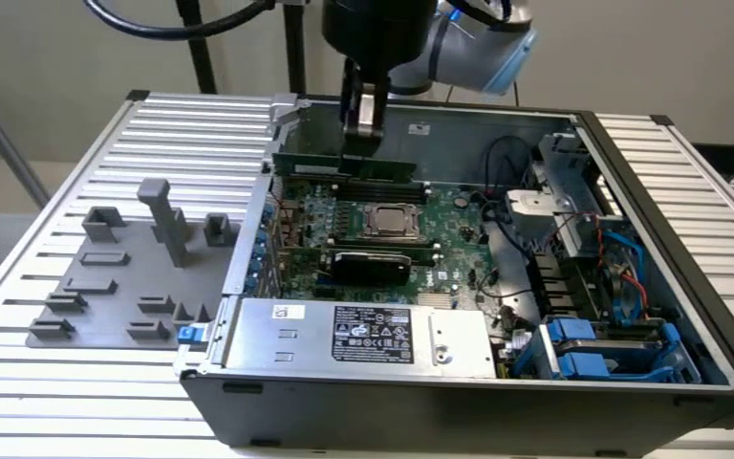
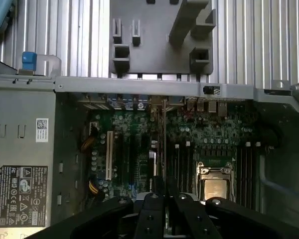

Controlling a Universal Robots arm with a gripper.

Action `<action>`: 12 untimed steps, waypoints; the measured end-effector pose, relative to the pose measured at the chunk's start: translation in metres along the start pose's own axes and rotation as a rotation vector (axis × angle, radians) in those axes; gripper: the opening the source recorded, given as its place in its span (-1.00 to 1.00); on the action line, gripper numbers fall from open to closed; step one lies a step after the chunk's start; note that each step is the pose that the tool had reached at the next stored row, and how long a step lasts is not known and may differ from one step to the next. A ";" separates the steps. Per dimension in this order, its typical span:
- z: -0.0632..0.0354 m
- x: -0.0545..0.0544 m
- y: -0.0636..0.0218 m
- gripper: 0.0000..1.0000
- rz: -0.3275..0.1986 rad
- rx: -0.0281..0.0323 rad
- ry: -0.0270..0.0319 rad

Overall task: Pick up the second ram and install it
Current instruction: 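Insert the second ram into the second slot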

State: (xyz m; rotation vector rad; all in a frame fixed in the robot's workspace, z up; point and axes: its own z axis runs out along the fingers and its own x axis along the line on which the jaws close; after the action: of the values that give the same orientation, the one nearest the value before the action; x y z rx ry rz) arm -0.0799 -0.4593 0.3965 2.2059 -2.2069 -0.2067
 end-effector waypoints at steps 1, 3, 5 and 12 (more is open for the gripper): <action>0.0007 -0.001 -0.0046 -1.00 0.000 -0.0002 -0.0001; 0.0024 -0.002 -0.0139 -1.00 0.000 -0.0002 0.0000; 0.0051 -0.005 -0.0231 -1.00 0.000 -0.0002 -0.0001; 0.0175 -0.023 -0.0431 -1.00 0.000 -0.0001 0.0000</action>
State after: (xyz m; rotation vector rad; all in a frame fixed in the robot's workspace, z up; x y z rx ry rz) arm -0.0387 -0.4345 0.3766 2.2059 -2.2069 -0.2068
